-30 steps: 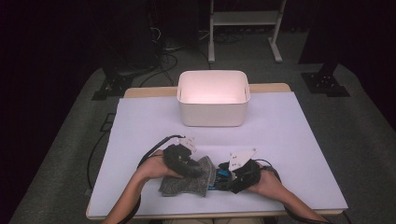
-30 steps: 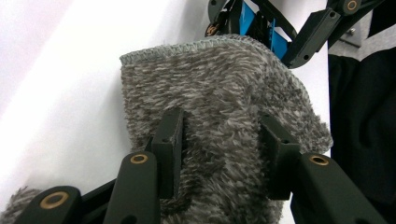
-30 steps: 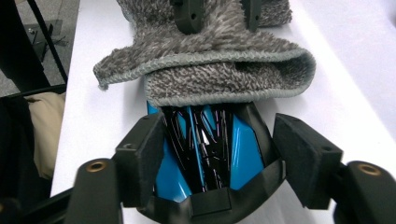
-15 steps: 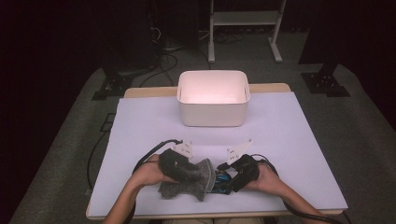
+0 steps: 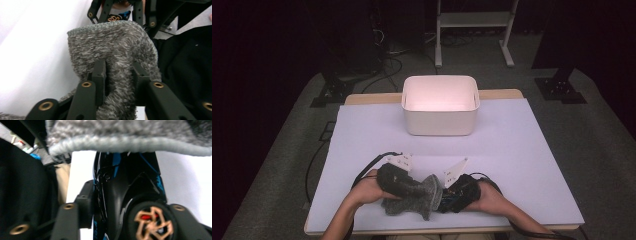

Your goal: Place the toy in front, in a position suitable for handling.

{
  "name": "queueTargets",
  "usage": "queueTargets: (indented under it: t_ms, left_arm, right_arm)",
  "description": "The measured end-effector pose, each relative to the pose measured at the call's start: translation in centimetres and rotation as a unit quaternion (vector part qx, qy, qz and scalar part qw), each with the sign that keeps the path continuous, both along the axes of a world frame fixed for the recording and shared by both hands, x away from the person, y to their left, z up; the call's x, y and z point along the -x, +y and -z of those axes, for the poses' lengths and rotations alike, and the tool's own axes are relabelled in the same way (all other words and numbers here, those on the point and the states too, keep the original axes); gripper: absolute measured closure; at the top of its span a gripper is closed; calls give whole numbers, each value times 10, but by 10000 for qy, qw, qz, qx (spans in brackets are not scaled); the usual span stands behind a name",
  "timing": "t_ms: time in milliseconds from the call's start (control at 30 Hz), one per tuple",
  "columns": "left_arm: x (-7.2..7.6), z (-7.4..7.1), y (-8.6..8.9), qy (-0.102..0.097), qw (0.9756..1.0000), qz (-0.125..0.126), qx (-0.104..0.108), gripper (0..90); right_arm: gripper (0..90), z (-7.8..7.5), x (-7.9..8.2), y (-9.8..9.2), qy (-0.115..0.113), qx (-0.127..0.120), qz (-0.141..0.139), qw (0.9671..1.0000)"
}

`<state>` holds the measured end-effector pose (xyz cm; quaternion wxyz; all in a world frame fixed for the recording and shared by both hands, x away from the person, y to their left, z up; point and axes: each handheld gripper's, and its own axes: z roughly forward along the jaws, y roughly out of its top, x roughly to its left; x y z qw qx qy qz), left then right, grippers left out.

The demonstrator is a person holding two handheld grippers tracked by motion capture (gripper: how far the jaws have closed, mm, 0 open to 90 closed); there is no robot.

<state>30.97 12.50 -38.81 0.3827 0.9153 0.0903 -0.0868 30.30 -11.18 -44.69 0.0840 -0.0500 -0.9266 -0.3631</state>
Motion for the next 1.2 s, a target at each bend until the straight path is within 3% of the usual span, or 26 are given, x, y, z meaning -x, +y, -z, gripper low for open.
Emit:
queueTargets:
  t_ms: [133, 267, 333, 467, 600, 700, 767, 833, 1033, 1200]
  left_arm:
    - [4, -3, -3, -140, 9999, 67, -54, 749]
    - [1, -8, -5, -320, 9994, 16, -94, 777]
    - [-4, -13, -5, -441, 9990, -44, -90, 779]
    - [-15, -24, -11, -772, 9965, -119, -288, 784]
    - [-23, -15, -24, -763, 9954, 2, -587, 785]
    - [-25, -10, -27, -688, 9964, 47, -493, 791]
    - [-25, -9, -26, -669, 9967, 30, -465, 791]
    - [-24, -9, -24, -633, 9969, 32, -457, 791]
    - [-22, -10, -27, -662, 9965, 21, -505, 791]
    - [-21, -17, -31, -731, 9961, 54, -490, 792]
  right_arm:
    - [554, 0, 4, -1, -107, -75, -78, 9999]
    - [557, -4, 4, -3, -315, -175, 27, 9993]
    - [558, -10, -1, -5, -456, -183, 121, 9987]
    - [558, -17, -15, -9, -828, -121, 288, 9961]
    - [557, -6, -25, -11, -737, -114, 374, 9965]
    - [534, 2, -26, -14, -620, -122, 414, 9971]
    - [439, -1, -26, -19, -508, -242, 499, 9972]
    - [407, -5, -26, -26, -506, -292, 556, 9967]
    - [424, -7, -20, -45, -564, -338, 744, 9951]
    - [548, -8, -20, -43, -494, -327, 690, 9959]
